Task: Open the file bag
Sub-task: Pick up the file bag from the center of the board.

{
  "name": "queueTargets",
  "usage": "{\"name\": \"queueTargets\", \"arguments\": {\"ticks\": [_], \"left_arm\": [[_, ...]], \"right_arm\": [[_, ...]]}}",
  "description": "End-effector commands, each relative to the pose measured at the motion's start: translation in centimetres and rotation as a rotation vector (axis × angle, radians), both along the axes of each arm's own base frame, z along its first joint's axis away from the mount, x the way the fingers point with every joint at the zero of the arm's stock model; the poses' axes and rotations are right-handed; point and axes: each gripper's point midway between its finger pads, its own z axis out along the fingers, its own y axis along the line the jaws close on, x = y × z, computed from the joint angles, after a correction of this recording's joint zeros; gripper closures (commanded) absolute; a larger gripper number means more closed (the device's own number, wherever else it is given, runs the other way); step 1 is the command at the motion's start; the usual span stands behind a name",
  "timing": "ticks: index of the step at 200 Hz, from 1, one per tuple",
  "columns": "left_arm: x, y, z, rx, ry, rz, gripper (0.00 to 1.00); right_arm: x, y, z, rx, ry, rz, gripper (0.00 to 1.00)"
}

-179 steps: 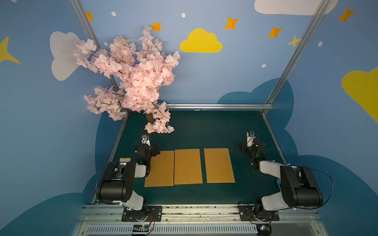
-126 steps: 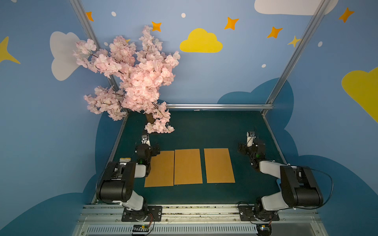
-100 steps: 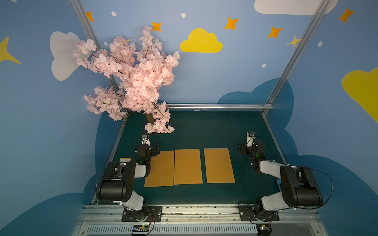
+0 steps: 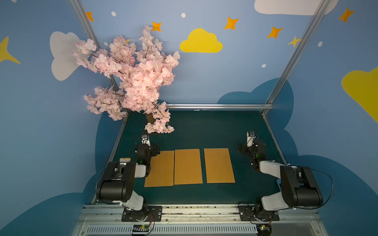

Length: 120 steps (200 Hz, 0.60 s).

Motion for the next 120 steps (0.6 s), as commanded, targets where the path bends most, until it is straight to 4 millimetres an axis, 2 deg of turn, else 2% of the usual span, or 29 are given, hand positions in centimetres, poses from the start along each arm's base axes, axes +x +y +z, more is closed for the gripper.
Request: {"name": "queueTargets", "arguments": {"ticks": [1,15,30,40,42,50,71,89,104,120], "left_arm": [[0.4,-0.1,1.0,0.007,-0.022,-0.01,0.0],[0.6,0.0,1.5,0.012,-0.043,-0.007,0.0],[0.8,0.3,2.1,0.014,-0.021,0.012,0.0],[0.9,0.6,2.7,0.014,0.015,0.03,0.0],[0.8,0.6,2.7,0.012,0.027,0.034,0.0],[0.6,1.0,3.3,-0.008,0.063,0.068,0.0],[-0.7,2.5,4.6,-0.109,0.128,0.225,0.0],[-2.2,4.0,4.8,-0.225,0.142,0.378,0.0],[-2.2,2.4,5.4,-0.317,0.158,0.287,0.0],[-2.3,-0.9,6.9,-0.363,0.149,0.139,0.0]], "right_arm": [[0.0,0.1,0.0,0.009,-0.011,0.005,0.07],[0.1,0.1,0.3,0.014,-0.021,0.003,0.07],[1.3,0.4,2.3,0.019,-0.035,0.017,0.07],[1.6,-0.1,3.0,0.027,0.053,-0.027,0.07],[2.1,-0.2,4.0,0.033,0.049,-0.038,0.07],[1.8,-0.4,4.5,0.026,0.153,-0.051,0.07],[1.4,-1.5,5.6,0.087,0.268,-0.182,0.07],[0.5,0.3,5.2,0.144,0.357,-0.094,0.07],[-0.9,0.7,4.9,0.182,0.417,-0.106,0.07],[-2.4,1.7,4.8,0.238,0.467,-0.076,0.07]]}}
